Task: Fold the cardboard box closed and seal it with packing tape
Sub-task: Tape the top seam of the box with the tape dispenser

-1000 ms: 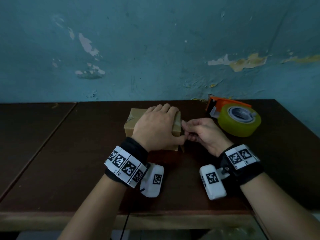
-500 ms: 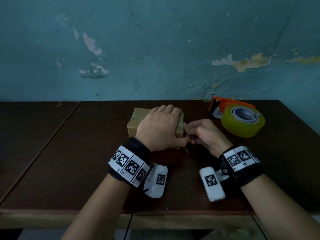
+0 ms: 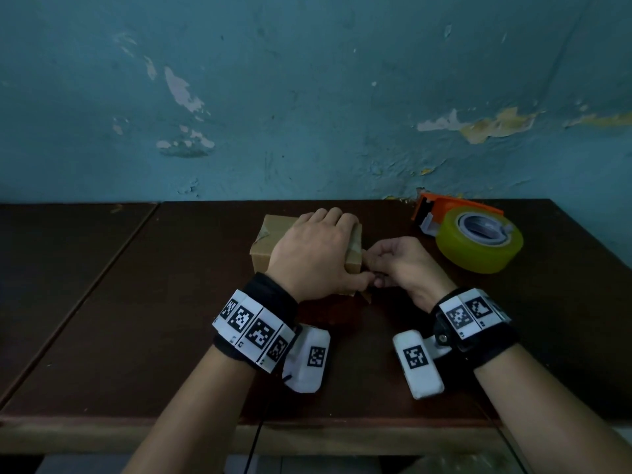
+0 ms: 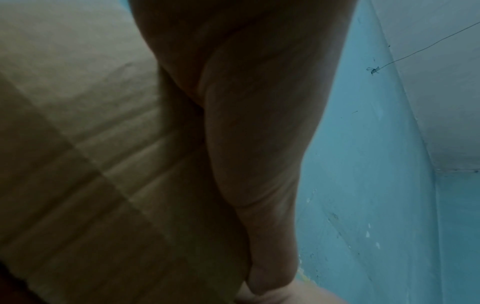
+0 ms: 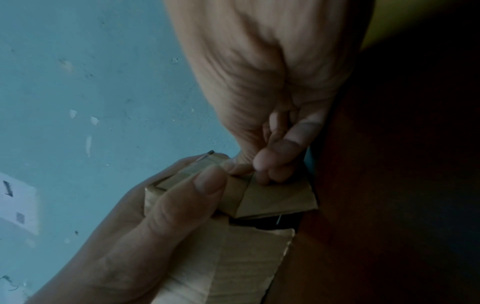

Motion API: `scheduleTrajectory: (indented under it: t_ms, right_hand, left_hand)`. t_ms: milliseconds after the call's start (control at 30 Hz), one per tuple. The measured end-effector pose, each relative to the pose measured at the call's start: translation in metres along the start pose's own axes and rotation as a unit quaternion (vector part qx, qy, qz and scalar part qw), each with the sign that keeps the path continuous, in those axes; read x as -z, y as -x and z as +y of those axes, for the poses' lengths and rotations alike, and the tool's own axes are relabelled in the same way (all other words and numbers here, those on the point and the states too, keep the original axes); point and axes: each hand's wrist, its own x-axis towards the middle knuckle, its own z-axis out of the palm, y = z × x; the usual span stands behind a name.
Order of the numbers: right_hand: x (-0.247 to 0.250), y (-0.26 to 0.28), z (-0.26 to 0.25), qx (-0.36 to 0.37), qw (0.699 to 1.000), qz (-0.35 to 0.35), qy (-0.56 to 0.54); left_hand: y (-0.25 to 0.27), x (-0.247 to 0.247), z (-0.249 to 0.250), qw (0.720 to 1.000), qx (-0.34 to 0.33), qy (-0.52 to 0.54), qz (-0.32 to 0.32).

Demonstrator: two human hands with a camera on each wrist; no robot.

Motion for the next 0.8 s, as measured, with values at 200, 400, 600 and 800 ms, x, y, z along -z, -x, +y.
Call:
scheduleTrajectory:
  t_ms: [200, 400, 600, 800]
  right_hand:
    - [-0.0004, -0.0001, -0.003, -0.012, 0.999, -0.016, -0.037]
    - [-0.0032, 0.0004, -0.0039, -0.013, 1.0, 0.005, 0.0]
    - [-0.0044, 0.001, -0.0053, -0.006, 1.0, -0.006, -0.016]
    - [-0.0021, 0.0005, -0.003, 0.004, 1.0, -0.011, -0.007]
  left_hand:
    - [0.0, -0.0001, 0.0, 1.0, 0.014, 0.014, 0.012]
    - [-0.0009, 0.0008, 0.0024, 0.999, 0.038, 0.019, 0.013]
    - [-0.002, 0.0003, 0.0028, 0.998, 0.046, 0.031, 0.021]
    - [-0.0021, -0.0001, 0.0034, 0.998, 0.044, 0.041, 0.017]
